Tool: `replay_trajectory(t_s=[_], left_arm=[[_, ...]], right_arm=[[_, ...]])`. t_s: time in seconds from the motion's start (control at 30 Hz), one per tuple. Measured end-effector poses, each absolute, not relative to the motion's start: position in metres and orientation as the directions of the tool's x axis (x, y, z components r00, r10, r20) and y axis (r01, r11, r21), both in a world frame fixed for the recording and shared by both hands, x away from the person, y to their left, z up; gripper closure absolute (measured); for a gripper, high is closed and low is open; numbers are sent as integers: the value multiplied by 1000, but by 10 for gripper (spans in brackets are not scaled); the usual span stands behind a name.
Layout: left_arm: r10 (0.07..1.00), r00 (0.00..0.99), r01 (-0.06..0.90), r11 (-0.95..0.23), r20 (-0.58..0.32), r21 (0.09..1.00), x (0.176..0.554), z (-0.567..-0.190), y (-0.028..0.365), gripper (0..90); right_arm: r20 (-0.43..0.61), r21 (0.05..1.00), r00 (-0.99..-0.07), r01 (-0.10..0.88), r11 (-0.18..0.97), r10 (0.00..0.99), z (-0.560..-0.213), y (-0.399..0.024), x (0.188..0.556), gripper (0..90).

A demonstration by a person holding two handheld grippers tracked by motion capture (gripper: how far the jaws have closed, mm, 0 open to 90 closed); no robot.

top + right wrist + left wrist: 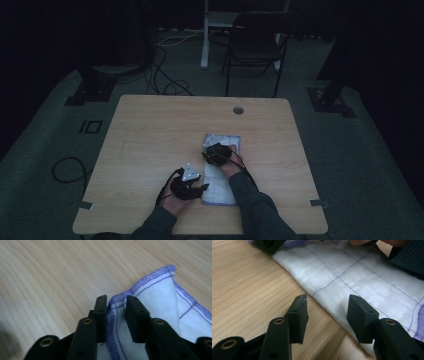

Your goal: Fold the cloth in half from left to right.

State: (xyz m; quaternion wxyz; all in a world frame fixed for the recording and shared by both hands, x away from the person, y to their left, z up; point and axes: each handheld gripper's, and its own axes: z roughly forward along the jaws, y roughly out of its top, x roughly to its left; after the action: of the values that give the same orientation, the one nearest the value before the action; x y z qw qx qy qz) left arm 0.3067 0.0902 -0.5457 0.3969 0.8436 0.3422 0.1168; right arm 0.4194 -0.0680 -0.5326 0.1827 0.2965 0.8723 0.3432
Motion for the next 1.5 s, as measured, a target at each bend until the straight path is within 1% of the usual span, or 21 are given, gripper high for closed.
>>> replay_trajectory(t_s=[0.27, 0.33, 0.43, 0.5, 0.63, 0.77, 1.0, 1.5], left_arm=[[670, 739, 484, -451, -74, 750, 307, -546, 90, 515], [670, 739, 484, -452, -74, 750, 307, -546, 90, 514], [670, 738, 484, -450, -74, 750, 307, -546, 90, 515], [670, 739, 484, -452, -73, 749, 307, -546, 90, 514], [670, 739, 483, -453, -72, 749, 307, -546, 90, 515], [670, 739, 483, -455, -70, 748, 307, -546, 90, 515], [670, 739, 485, -455, -72, 747, 306, -545, 90, 514], [670, 738, 485, -453, -73, 748, 306, -545, 90, 514]], right_arm=[[-106, 726, -740, 399, 560, 664, -524, -79, 423, 741], [-112, 728, -733, 399, 557, 671, -521, -83, 425, 770], [-124, 733, -721, 396, 553, 682, -515, -91, 428, 852], [-128, 735, -715, 396, 550, 687, -512, -96, 430, 875], [-92, 748, -708, 415, 518, 700, -507, -106, 432, 878], [-115, 754, -697, 402, 519, 708, -505, -109, 432, 887], [-107, 768, -666, 417, 487, 738, -498, -123, 438, 888], [-146, 754, -563, 469, 460, 814, -492, -163, 463, 886]])
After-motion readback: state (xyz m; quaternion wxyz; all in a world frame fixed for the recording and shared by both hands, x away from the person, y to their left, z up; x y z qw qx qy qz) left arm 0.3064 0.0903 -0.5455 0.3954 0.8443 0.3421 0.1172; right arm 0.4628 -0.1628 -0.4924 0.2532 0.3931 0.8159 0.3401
